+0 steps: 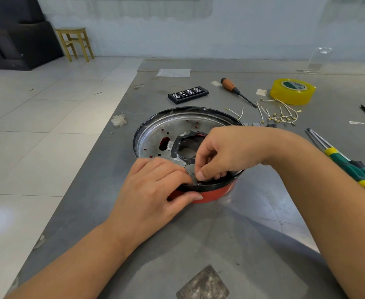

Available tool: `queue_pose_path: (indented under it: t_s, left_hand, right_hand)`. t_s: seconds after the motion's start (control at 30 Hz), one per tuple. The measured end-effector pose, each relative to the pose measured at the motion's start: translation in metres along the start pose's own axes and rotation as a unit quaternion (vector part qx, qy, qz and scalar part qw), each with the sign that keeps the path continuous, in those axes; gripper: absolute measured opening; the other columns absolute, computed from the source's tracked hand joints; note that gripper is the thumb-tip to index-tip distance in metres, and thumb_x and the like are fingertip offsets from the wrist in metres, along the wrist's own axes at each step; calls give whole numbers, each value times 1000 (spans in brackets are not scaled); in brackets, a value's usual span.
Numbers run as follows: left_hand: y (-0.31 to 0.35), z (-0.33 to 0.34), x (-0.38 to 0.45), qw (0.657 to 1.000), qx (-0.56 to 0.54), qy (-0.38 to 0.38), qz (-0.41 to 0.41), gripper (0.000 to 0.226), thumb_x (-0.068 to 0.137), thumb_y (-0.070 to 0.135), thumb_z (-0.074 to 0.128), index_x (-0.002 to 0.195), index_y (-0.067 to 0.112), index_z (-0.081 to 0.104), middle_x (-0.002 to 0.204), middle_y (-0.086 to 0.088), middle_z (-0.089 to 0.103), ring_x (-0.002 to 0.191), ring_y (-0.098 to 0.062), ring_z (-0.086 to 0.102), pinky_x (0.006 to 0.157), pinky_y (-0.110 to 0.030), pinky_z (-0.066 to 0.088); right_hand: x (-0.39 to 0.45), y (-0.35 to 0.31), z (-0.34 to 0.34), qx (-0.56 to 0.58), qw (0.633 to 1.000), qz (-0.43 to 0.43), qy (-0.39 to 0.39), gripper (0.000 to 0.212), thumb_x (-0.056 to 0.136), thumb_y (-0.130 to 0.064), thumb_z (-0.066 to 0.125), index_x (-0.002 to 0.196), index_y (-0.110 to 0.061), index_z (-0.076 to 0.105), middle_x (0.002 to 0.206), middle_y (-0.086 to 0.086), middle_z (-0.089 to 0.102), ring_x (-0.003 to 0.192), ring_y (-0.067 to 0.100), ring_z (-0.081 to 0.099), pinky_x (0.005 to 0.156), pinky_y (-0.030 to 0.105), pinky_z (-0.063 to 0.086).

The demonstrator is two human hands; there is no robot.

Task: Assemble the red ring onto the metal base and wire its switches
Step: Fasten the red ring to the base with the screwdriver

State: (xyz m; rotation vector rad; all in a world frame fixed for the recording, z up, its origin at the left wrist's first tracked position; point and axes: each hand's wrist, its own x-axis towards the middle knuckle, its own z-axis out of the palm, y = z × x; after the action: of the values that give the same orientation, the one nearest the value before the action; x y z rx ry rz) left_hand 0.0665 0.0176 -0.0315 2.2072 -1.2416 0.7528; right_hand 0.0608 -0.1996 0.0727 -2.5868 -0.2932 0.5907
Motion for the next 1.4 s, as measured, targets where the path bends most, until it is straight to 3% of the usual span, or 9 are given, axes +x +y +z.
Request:
queue_pose_path:
  t_s: [0.23, 0.43, 0.53, 0.6, 0.73, 0.9, 1.03, 1.17, 1.4]
  left_hand:
    - [-1, 0, -1, 1000, 5, -2, 1, 37, 96, 58, 64, 100, 24, 77, 101, 13, 74, 100, -15, 69, 88, -37, 45]
    - [0, 1, -1, 999, 21, 5, 24, 32, 98, 56, 66, 110, 29, 78, 109, 13, 73, 104, -14, 68, 88, -40, 46]
    - [1, 2, -1, 999, 33, 9, 30, 31, 99, 55, 65, 110, 30, 78, 110, 14, 73, 104, -14, 68, 89, -39, 45]
    - [2, 3, -1, 999, 36, 17, 35, 30, 99, 54, 66, 109, 29, 79, 109, 13, 74, 103, -14, 69, 89, -40, 46]
    - [4, 4, -1, 998, 48, 21, 45, 30, 99, 53, 65, 108, 28, 79, 109, 13, 74, 102, -15, 70, 88, -40, 47]
    - [6, 5, -2, 997, 65, 14, 44, 34, 102, 54, 59, 109, 27, 79, 109, 12, 74, 104, -16, 70, 87, -39, 48]
    - [6, 6, -3, 996, 73, 12, 42, 34, 102, 53, 59, 111, 27, 78, 110, 11, 75, 104, -16, 71, 88, -39, 48]
    - [9, 6, -4, 996, 84, 10, 38, 35, 102, 53, 57, 113, 26, 77, 110, 10, 75, 104, -18, 71, 89, -40, 48]
    - [10, 5, -5, 996, 81, 11, 28, 35, 100, 51, 58, 113, 25, 77, 110, 8, 75, 103, -19, 71, 89, -41, 49]
  right_hand:
    - [0, 8, -3, 3, 999, 16, 32, 10, 92, -39, 71, 90, -31, 76, 74, -6, 75, 65, 3, 67, 59, 8, 46]
    - [-4, 22, -4, 6, 985, 24, 171, 13, 93, -42, 69, 93, -32, 77, 80, -12, 74, 78, 0, 67, 69, 19, 49]
    - [-10, 41, 6, 0, 939, 19, 342, 10, 95, -36, 67, 94, -31, 76, 86, -17, 69, 84, -5, 60, 68, 8, 39]
    - [-20, 58, 15, -6, 892, 23, 451, 10, 96, -30, 64, 98, -27, 74, 90, -12, 64, 83, 3, 58, 71, 6, 36]
    - [-48, 101, 32, -112, 813, 104, 562, 18, 100, -28, 57, 105, -20, 73, 99, 0, 64, 93, 21, 57, 80, 34, 46]
    - [-85, 144, 47, -268, 757, 299, 516, 23, 96, -24, 58, 111, -12, 70, 114, 14, 65, 103, 39, 57, 84, 43, 42]
    - [-98, 155, 52, -255, 761, 434, 409, 24, 94, -21, 52, 112, -10, 64, 116, 18, 59, 110, 40, 54, 88, 43, 41]
    - [-99, 157, 51, -235, 781, 439, 376, 23, 93, -14, 54, 115, -8, 61, 117, 20, 55, 111, 40, 51, 92, 44, 43]
    - [-98, 161, 52, -206, 792, 431, 381, 22, 93, -10, 50, 114, -5, 56, 113, 26, 60, 105, 44, 53, 79, 42, 39]
